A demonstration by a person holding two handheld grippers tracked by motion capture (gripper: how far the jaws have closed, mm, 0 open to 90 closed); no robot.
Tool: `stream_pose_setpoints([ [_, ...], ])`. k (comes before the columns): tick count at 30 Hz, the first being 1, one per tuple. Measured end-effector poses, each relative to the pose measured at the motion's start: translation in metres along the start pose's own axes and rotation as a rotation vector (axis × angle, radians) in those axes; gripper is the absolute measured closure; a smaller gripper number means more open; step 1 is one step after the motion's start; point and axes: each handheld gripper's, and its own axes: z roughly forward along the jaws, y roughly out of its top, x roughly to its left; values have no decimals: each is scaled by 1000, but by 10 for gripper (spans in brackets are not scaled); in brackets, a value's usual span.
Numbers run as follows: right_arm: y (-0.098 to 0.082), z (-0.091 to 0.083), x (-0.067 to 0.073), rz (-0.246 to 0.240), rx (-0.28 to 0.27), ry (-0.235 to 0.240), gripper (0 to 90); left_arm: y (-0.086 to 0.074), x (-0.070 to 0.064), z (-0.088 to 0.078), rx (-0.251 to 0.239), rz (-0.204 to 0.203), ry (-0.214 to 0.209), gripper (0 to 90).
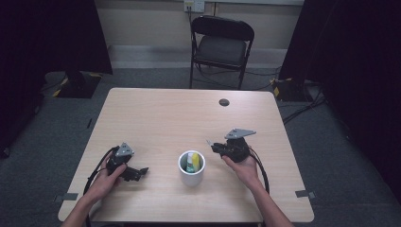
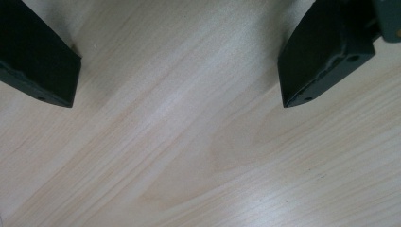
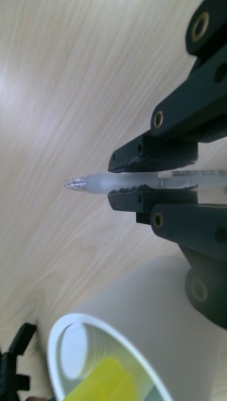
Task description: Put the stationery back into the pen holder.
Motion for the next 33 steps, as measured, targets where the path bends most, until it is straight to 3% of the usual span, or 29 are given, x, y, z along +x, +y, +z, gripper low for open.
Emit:
stream_pose_setpoints([
  [10,13,-28,-1,27,-156,49,805,0,0,0,0,0,0,0],
  [18,24,-39,10,29,-244,84,805,0,0,0,1,0,-1,0],
  [33,55,-46,58,-56,-332,210,805,0,0,0,0,0,0,0],
])
